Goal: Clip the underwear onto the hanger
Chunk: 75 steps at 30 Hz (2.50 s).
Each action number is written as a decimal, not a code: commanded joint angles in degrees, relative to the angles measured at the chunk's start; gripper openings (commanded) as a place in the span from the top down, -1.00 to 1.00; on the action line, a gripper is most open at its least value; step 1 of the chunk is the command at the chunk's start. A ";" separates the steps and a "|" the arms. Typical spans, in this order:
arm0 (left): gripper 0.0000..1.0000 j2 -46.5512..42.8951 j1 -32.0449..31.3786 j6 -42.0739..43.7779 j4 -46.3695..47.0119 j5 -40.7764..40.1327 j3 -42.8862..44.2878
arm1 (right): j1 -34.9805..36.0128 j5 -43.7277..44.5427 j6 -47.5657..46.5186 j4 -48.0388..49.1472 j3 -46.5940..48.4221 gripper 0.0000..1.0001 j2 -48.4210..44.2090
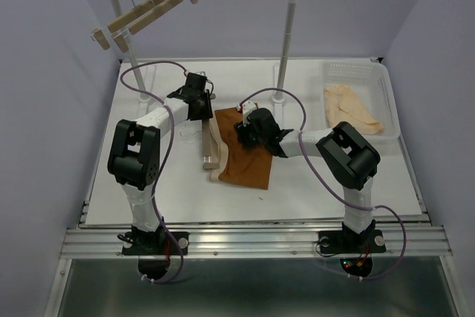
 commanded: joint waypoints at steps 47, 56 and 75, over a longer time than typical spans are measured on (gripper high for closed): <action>0.92 -13.79 -2.24 -5.87 5.32 5.38 -12.37 | -1.72 -4.44 27.40 -3.15 6.93 -0.89 -11.09; 0.92 -15.55 -3.73 -6.57 6.72 6.61 -13.78 | -4.28 -11.29 38.82 -3.33 18.17 -0.65 -1.52; 0.92 -16.52 -5.23 -8.07 9.28 10.21 -15.28 | -4.80 -18.17 42.36 1.33 24.52 0.18 6.76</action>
